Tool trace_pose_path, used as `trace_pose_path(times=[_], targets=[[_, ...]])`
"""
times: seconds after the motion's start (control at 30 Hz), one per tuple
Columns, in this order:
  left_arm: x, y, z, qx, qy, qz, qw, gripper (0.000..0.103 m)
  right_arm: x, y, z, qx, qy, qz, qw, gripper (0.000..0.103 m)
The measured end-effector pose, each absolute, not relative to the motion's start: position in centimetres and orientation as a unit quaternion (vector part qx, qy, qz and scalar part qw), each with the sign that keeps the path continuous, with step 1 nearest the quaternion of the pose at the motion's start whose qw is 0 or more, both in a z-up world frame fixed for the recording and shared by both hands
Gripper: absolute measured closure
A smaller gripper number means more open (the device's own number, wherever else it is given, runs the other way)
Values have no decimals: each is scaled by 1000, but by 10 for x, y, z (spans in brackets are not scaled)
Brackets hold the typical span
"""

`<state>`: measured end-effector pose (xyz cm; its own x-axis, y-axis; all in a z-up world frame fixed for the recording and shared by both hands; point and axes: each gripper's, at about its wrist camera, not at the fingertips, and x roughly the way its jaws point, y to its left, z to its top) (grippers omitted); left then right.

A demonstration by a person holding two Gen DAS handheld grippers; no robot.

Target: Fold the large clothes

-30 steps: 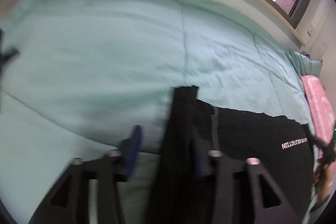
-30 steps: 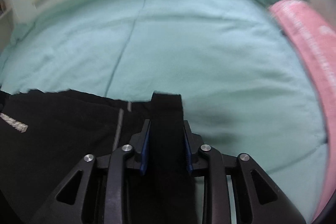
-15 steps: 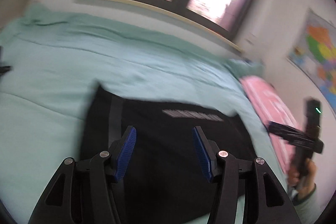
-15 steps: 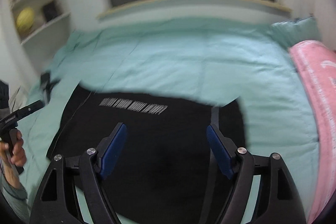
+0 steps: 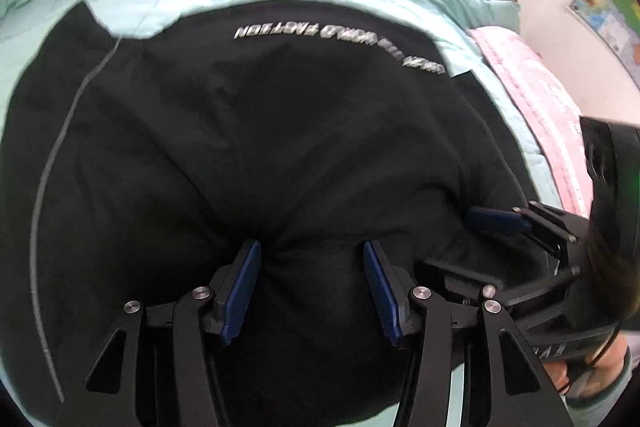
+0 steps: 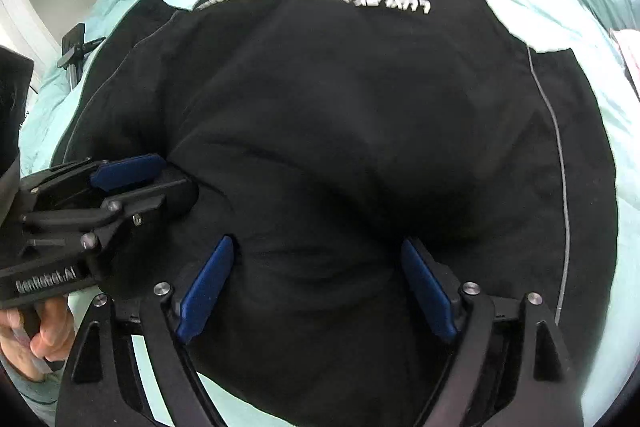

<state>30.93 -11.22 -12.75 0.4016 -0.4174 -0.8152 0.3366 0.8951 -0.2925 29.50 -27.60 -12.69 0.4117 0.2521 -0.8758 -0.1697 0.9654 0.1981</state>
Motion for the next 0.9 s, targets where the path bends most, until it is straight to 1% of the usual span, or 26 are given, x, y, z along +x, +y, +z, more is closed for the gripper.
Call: trace_pose_path(times=[0.03,0.13,0.2,0.23,0.3,0.33,0.37,0.4,0.47,0.57,0.63,0.7,0.77,0.83,0.9], targets=[[310,-108,-117,-50,494,-234,836,49,296,-281,-114,57,512,136,846,23],[322,-94,-80,-106,459,-251,846,47,306,-298,-70,92,441,121,885,24],[348,-88,-70,-137,452,-223,853,42,325,-307,-61,113,424,104,893,24],[361,-86,-74,-145,460,-205,851,37,339,-308,-64,115,431,96,890,24],[396,-87,-102,-178,507,-182,823,37,370,-308,-91,116,471,69,872,24],[404,-90,-110,-182,518,-180,816,37,381,-305,-110,112,496,58,859,25],[412,-95,-121,-164,525,-177,816,37,387,-300,-131,105,516,51,848,23],[417,-104,-128,-124,527,-173,823,37,393,-298,-143,102,521,48,846,23],[419,-118,-142,-68,531,-158,830,37,393,-291,-154,89,511,37,854,22],[416,-121,-141,-60,518,-147,840,37,388,-282,-154,68,494,33,866,22],[407,-123,-134,-54,507,-151,847,37,382,-288,-148,75,487,43,869,22],[392,-117,-118,-45,498,-165,850,37,368,-290,-131,89,475,55,874,23],[360,-107,-93,-51,470,-193,860,37,335,-289,-105,102,449,81,884,23],[319,-90,-71,-66,434,-209,874,37,303,-287,-93,95,434,92,891,23],[292,-92,-65,-57,427,-206,878,37,274,-279,-92,77,438,92,891,23]])
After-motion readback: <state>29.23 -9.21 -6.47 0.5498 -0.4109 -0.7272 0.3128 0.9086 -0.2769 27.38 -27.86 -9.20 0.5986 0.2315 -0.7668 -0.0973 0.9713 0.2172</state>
